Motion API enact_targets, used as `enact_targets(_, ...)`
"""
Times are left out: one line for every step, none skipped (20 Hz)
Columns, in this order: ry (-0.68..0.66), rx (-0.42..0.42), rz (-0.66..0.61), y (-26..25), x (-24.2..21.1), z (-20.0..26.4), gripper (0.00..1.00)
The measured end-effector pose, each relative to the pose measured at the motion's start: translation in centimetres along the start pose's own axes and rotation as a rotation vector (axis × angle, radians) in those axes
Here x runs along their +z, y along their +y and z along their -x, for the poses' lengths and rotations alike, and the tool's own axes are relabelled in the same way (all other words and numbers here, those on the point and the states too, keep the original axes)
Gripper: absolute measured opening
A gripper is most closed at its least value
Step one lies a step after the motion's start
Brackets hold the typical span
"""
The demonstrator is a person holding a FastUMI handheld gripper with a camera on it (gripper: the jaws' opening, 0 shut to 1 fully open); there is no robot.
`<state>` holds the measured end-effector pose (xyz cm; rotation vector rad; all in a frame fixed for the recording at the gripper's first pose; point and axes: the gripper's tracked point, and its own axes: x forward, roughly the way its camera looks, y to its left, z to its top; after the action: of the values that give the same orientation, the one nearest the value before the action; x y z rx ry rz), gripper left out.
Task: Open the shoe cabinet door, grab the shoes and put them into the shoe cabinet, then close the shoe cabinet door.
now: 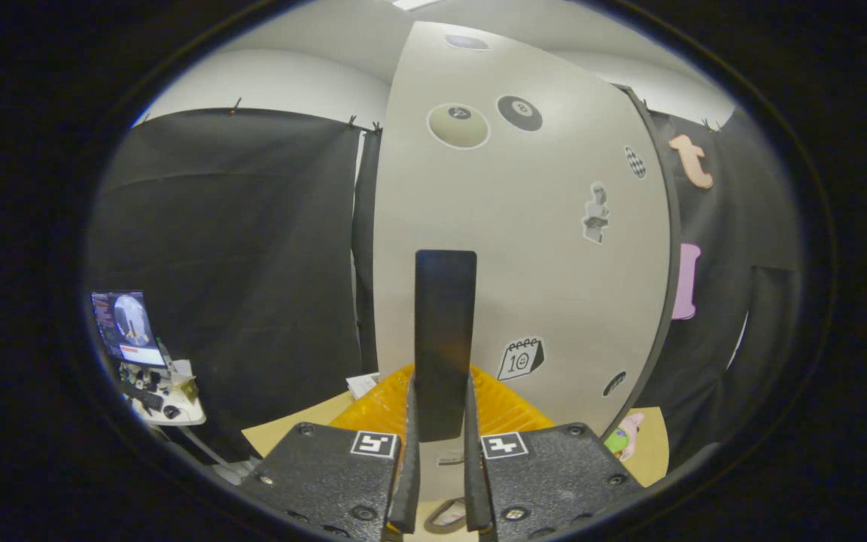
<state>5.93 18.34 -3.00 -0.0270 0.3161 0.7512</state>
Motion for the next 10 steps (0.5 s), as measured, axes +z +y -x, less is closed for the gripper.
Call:
enact_targets(0.001, -0.001, 0.003, -0.1, -0.1, 0.2, 0.27)
enact_targets(-0.002, -0.005, 0.005, -0.3, -0.1, 0.4, 0.27)
enact_targets(-0.007, -0.01, 0.007, -0.4, -0.1, 0.6, 0.27)
enact_targets(-0.013, -0.015, -0.001, -0.6, -0.1, 0.7, 0.27)
enact_targets(-0.013, -0.019, -0.005, -0.7, -0.1, 1.0, 0.27)
enact_targets(-0.012, -0.023, -0.008, -1.0, -0.1, 1.3, 0.27)
enact_targets(-0.01, -0.027, -0.014, -1.1, -0.1, 1.4, 0.27)
enact_targets(-0.013, -0.029, -0.02, -1.3, -0.2, 1.6, 0.27)
enact_targets(-0.018, -0.033, -0.027, -1.4, -0.3, 1.9, 0.27)
enact_targets(-0.023, -0.04, -0.03, -1.5, -0.3, 2.1, 0.27)
